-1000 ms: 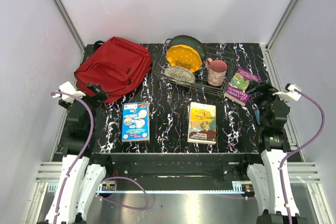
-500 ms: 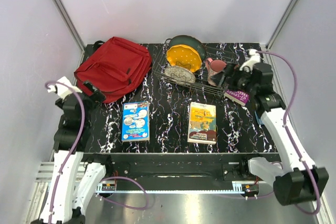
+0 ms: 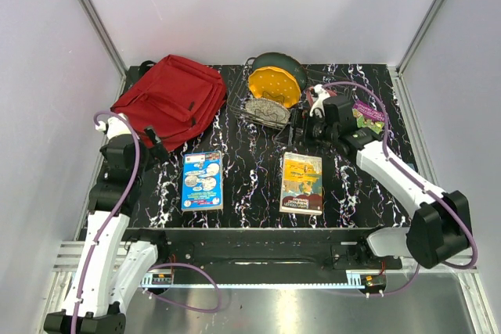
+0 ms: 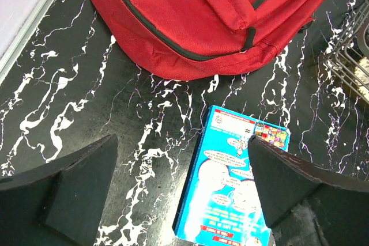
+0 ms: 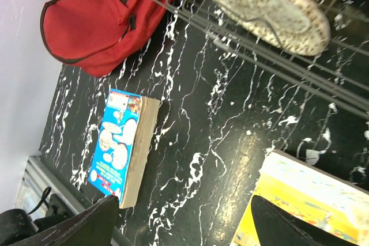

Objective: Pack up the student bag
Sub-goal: Move the distractor to the center of the board, then pick up the student bag at the corner of the board, then move the book to the center of the board, then place the student bag at the center of the board.

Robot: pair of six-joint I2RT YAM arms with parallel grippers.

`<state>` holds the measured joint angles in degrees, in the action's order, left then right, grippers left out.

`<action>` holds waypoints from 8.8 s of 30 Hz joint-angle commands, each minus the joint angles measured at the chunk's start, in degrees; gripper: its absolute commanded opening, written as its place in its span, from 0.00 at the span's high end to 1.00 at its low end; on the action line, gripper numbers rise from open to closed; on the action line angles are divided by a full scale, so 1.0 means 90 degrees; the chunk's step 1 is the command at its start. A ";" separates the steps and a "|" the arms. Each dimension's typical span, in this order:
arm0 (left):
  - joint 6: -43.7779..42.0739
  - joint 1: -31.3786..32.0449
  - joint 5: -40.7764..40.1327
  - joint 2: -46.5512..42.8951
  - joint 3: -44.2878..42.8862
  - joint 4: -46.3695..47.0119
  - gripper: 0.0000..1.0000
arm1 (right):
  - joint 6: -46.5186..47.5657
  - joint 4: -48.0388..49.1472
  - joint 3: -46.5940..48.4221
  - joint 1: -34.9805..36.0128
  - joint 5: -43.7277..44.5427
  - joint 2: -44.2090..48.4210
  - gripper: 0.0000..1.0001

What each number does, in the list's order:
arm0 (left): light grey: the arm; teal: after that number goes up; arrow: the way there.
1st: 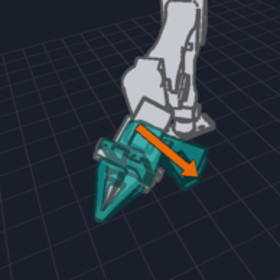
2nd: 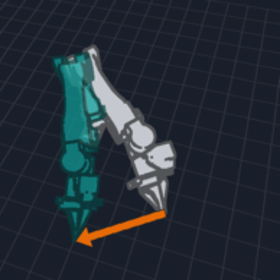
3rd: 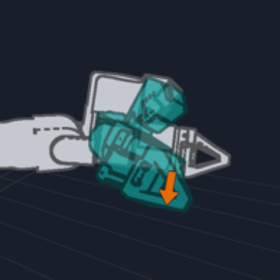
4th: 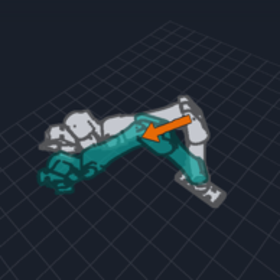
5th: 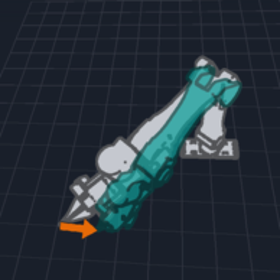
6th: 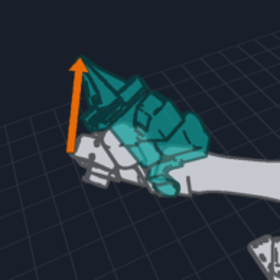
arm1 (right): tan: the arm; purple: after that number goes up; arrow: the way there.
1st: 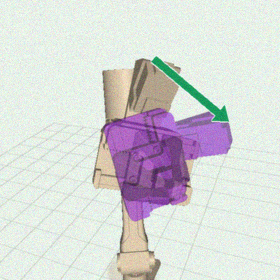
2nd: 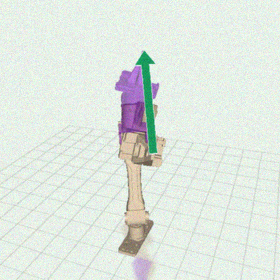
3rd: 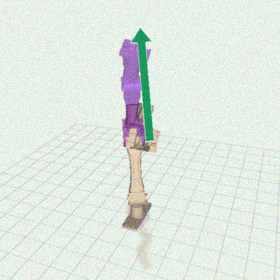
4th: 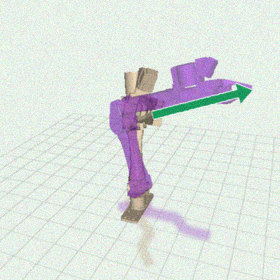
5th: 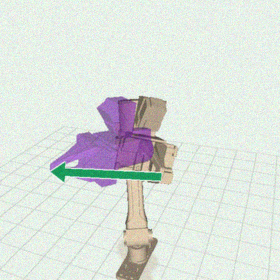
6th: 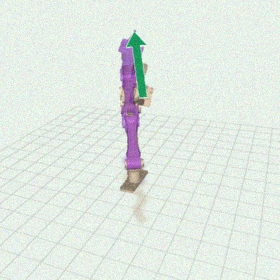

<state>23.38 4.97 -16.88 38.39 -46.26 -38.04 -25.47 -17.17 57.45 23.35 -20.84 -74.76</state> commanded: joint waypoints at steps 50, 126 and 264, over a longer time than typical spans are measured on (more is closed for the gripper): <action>-0.0234 -0.0162 0.0890 -0.0174 0.0130 0.0203 0.01 | -0.0790 0.1741 0.2122 -0.0788 0.1595 -0.3802 0.00; 0.1397 -0.1998 0.1279 0.4398 -0.0476 0.3289 1.00 | -0.1964 0.2816 -0.1413 -0.0495 -0.1131 -0.0336 0.00; 0.1259 0.3569 0.1164 0.0100 0.1906 0.5458 1.00 | -0.3410 -0.0446 -0.2585 0.0989 0.2912 0.3912 0.00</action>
<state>33.47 36.84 0.36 42.68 -34.20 12.45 -55.24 -27.64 34.11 32.25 12.64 -41.08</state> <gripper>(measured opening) 0.069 0.993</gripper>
